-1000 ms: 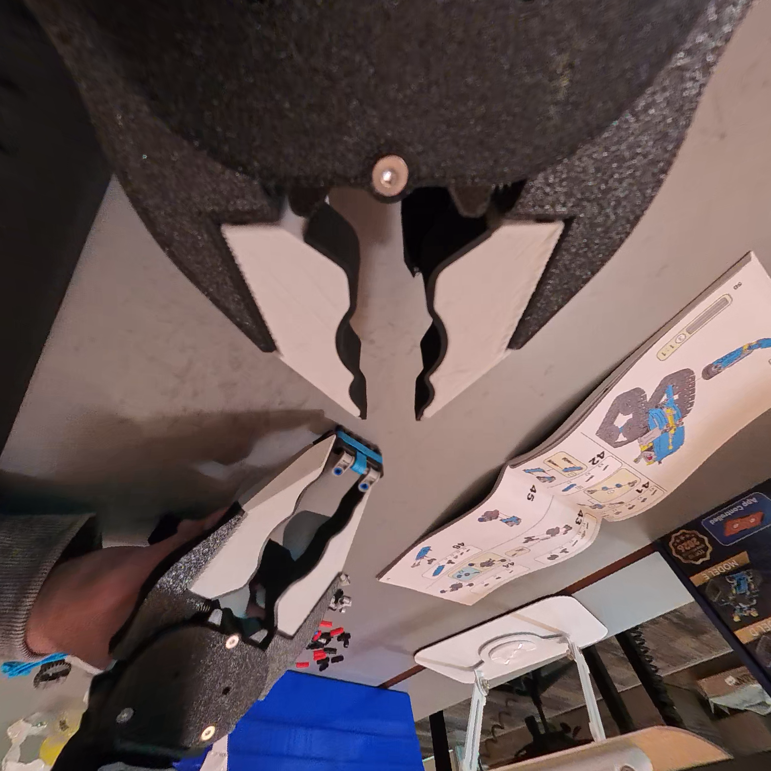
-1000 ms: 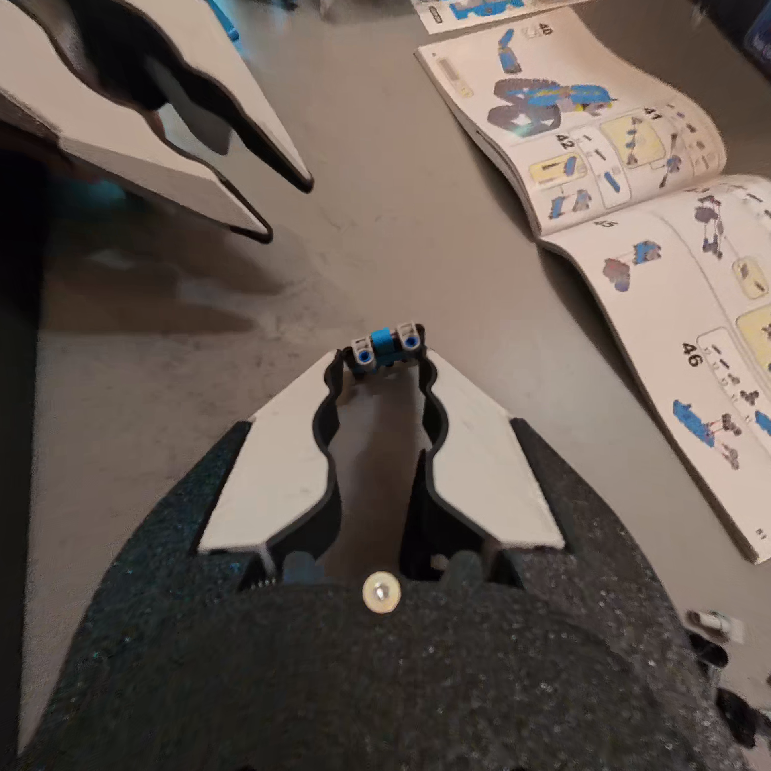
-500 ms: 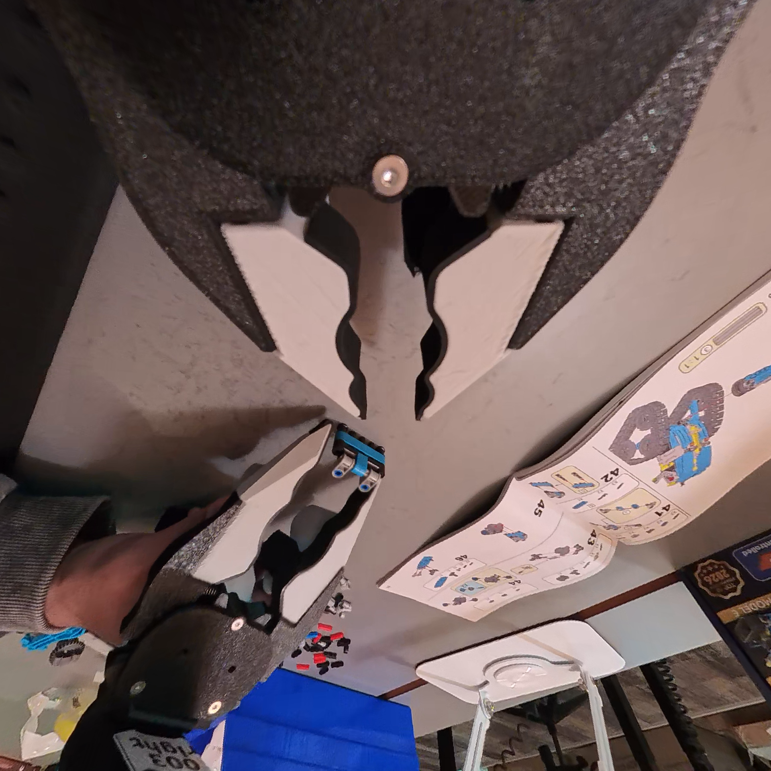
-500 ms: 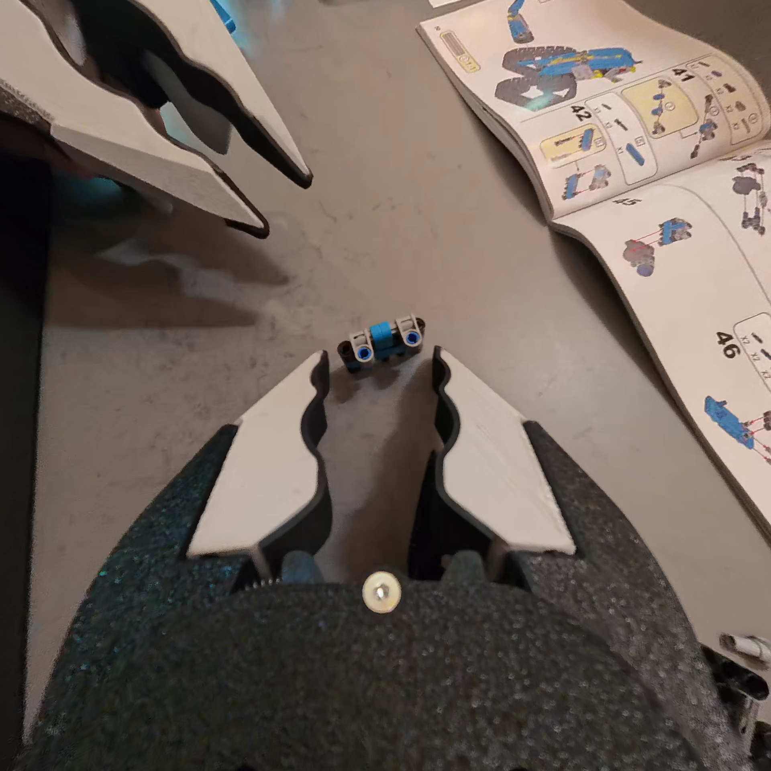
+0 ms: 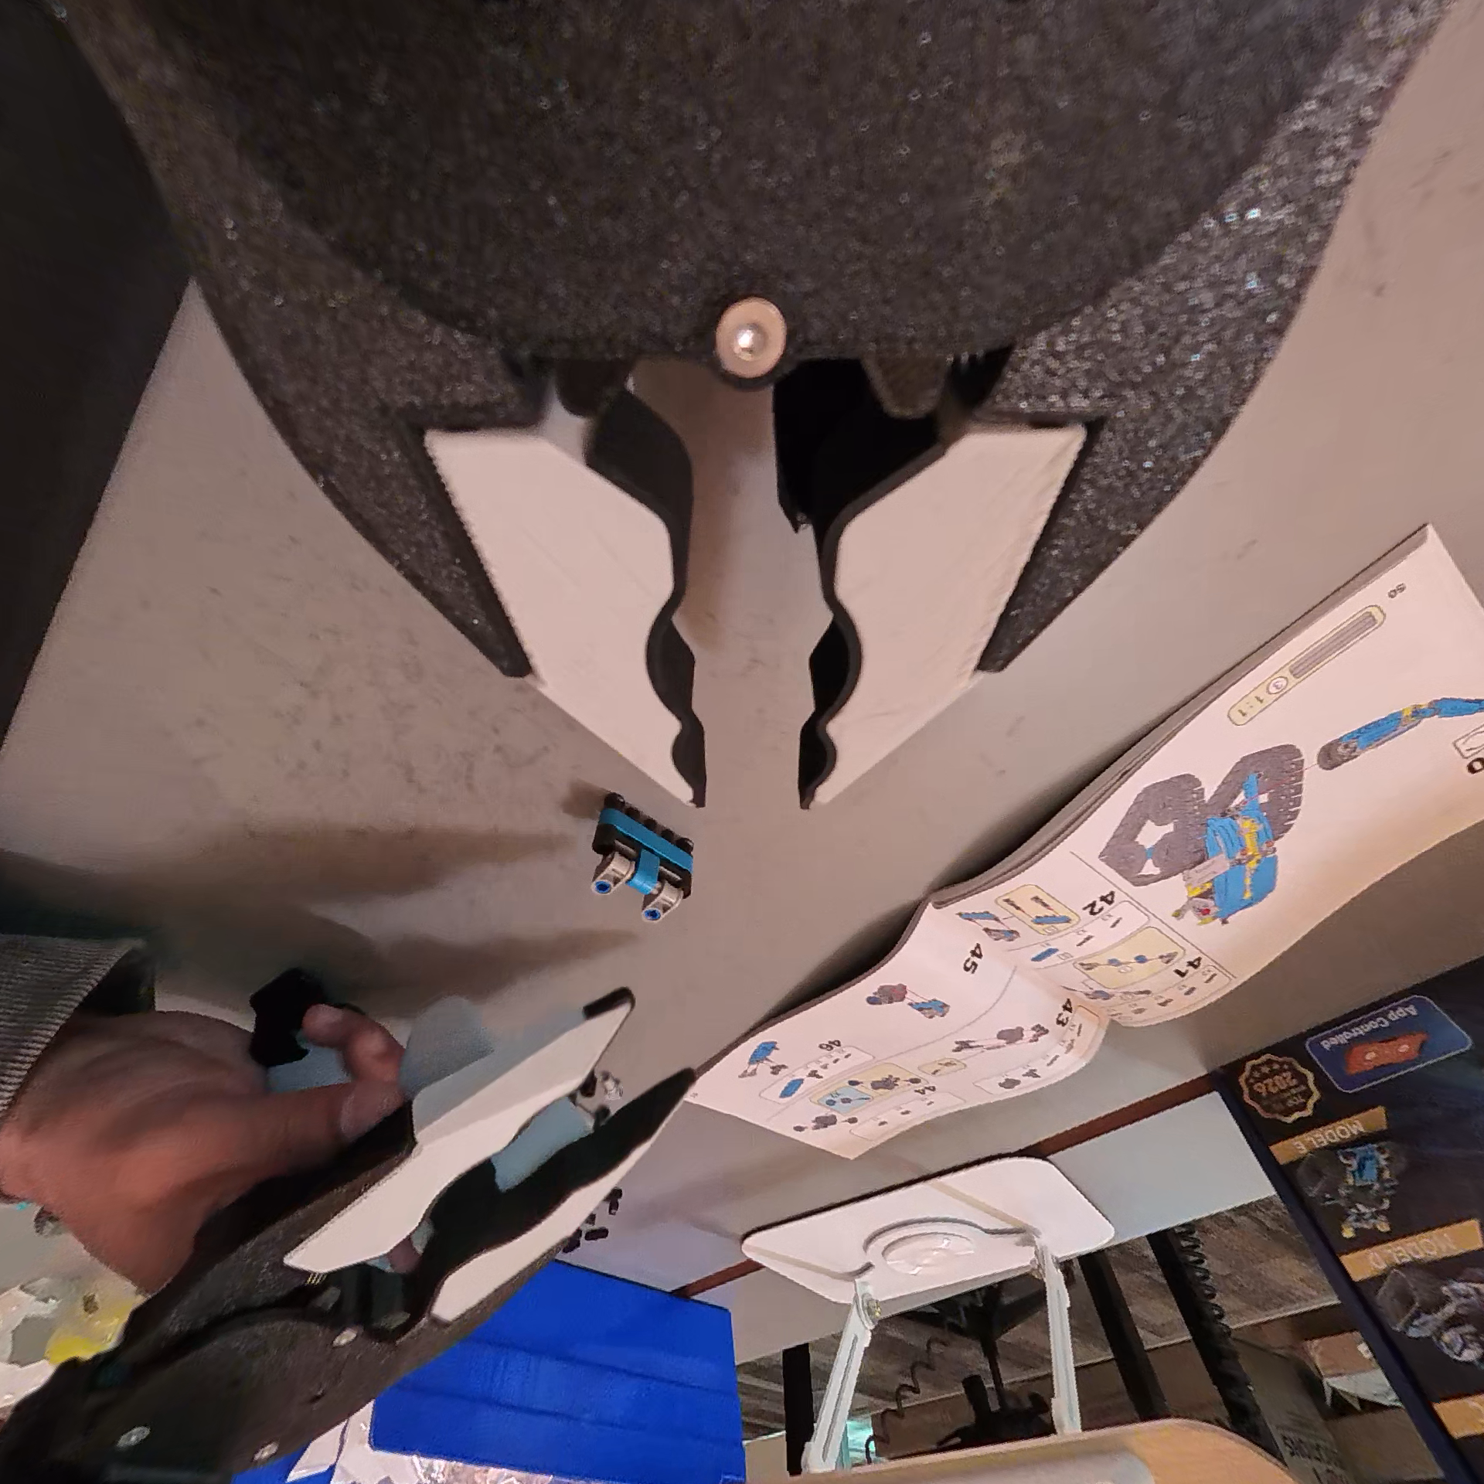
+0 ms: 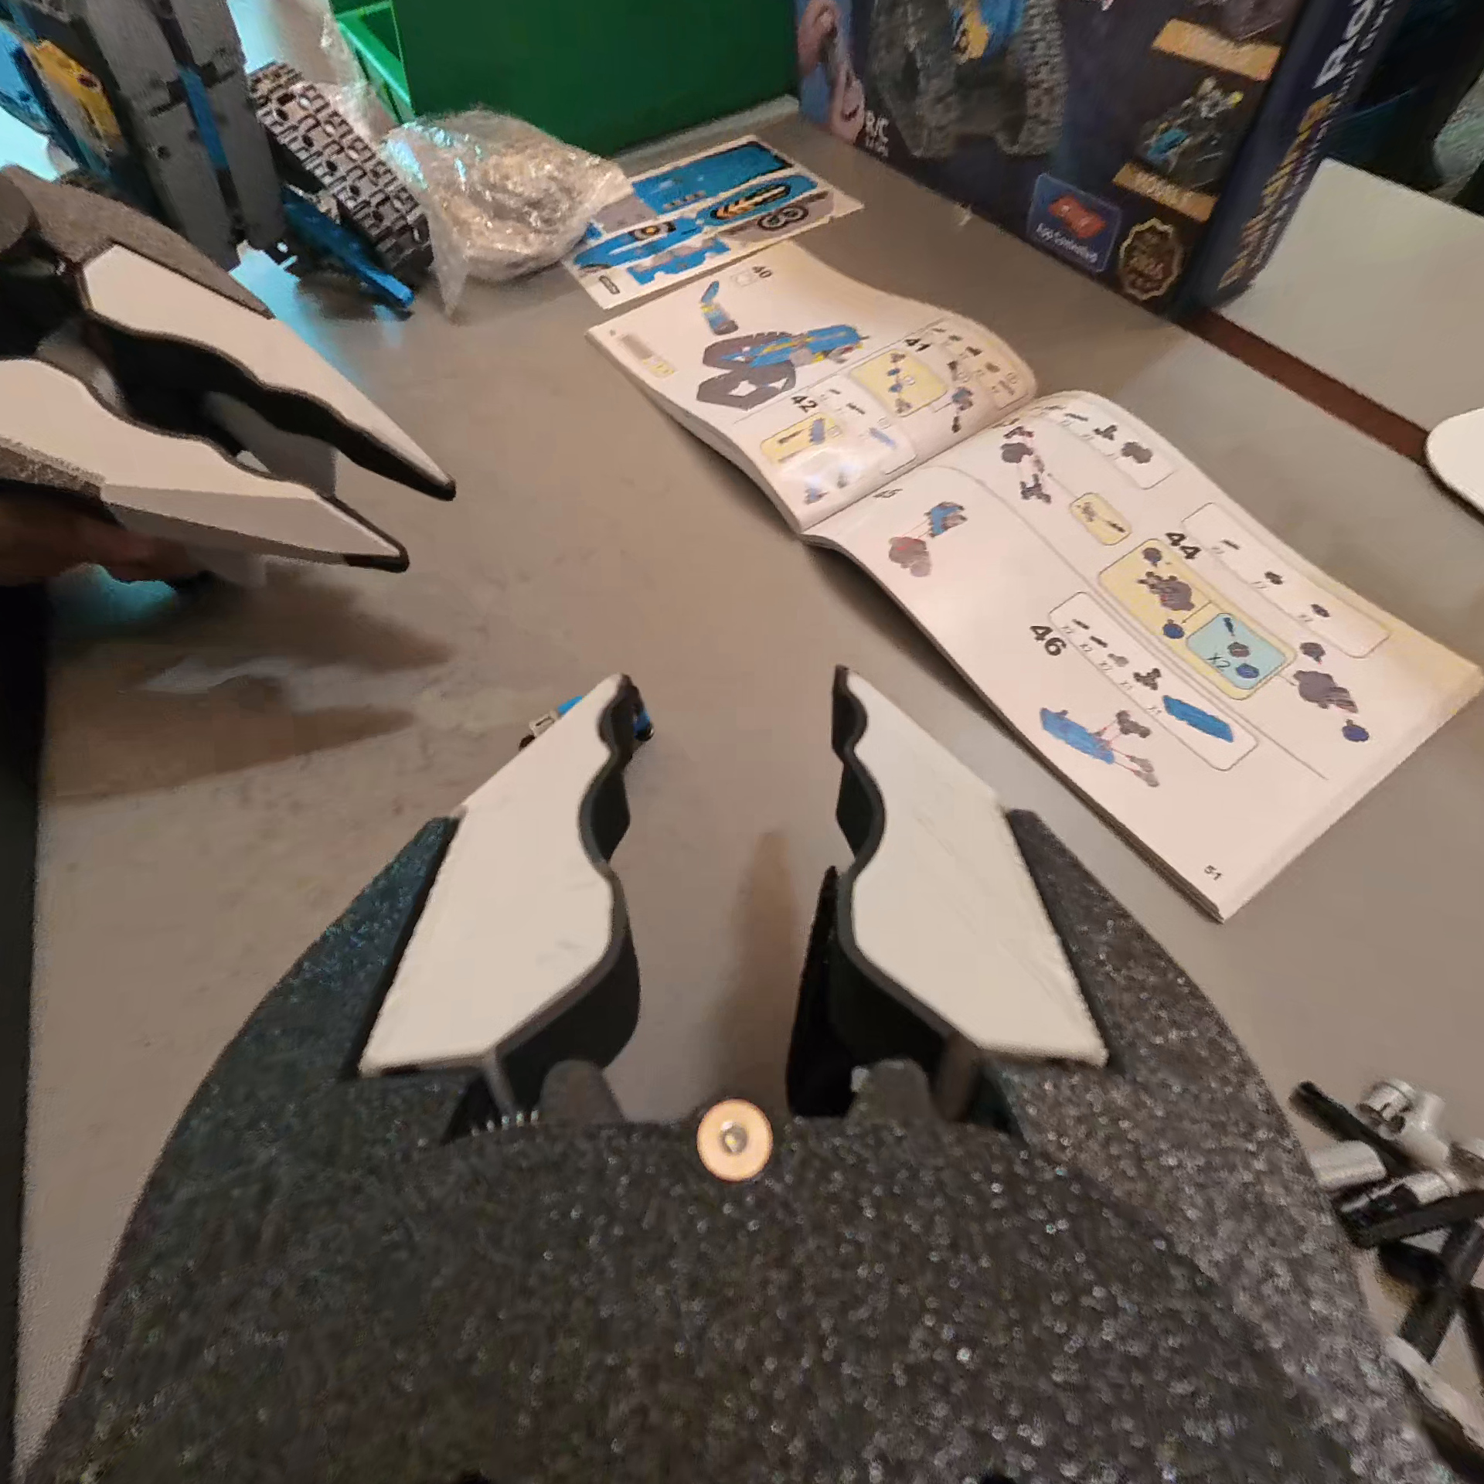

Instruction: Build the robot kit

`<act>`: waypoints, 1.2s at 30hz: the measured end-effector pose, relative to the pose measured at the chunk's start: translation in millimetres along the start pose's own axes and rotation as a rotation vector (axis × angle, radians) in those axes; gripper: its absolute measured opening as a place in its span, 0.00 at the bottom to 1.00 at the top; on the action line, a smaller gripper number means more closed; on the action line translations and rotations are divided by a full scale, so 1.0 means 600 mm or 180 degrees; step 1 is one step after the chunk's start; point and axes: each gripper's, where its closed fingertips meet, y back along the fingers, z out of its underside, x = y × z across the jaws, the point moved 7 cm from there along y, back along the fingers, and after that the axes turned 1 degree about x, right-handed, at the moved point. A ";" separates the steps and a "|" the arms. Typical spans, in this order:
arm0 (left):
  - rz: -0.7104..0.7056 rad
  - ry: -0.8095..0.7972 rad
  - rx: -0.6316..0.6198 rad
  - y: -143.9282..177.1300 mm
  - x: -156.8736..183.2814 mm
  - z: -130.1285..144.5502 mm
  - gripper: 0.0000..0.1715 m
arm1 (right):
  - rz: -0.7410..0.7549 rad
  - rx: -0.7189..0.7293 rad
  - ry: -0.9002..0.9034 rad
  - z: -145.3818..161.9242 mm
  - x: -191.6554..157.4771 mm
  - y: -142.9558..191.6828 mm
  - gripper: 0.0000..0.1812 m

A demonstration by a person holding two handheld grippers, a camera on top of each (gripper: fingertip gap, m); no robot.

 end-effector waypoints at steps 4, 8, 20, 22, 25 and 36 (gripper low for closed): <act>0.0003 -0.0073 0.0047 0.003 0.005 -0.002 0.13 | 0.0109 0.0145 -0.0096 -0.010 -0.001 0.010 0.26; 0.0020 -0.0195 0.0096 0.006 0.013 -0.003 0.13 | 0.0067 0.0396 -0.0301 -0.019 -0.003 0.020 0.24; 0.0142 -0.0528 0.0219 0.008 0.035 -0.006 0.13 | 0.0313 0.0372 -0.0512 0.001 0.012 0.007 0.24; 0.0129 -0.0518 0.0253 0.010 0.034 -0.006 0.13 | 0.0361 0.0355 -0.0499 0.004 0.016 0.009 0.24; 0.0083 -0.0393 0.0271 0.012 0.025 -0.007 0.13 | 0.0355 0.0380 -0.0490 0.002 0.020 0.012 0.24; -0.1253 -0.0053 -0.0560 0.004 -0.057 0.029 0.13 | 0.0301 0.0459 0.0160 -0.036 -0.046 0.017 0.24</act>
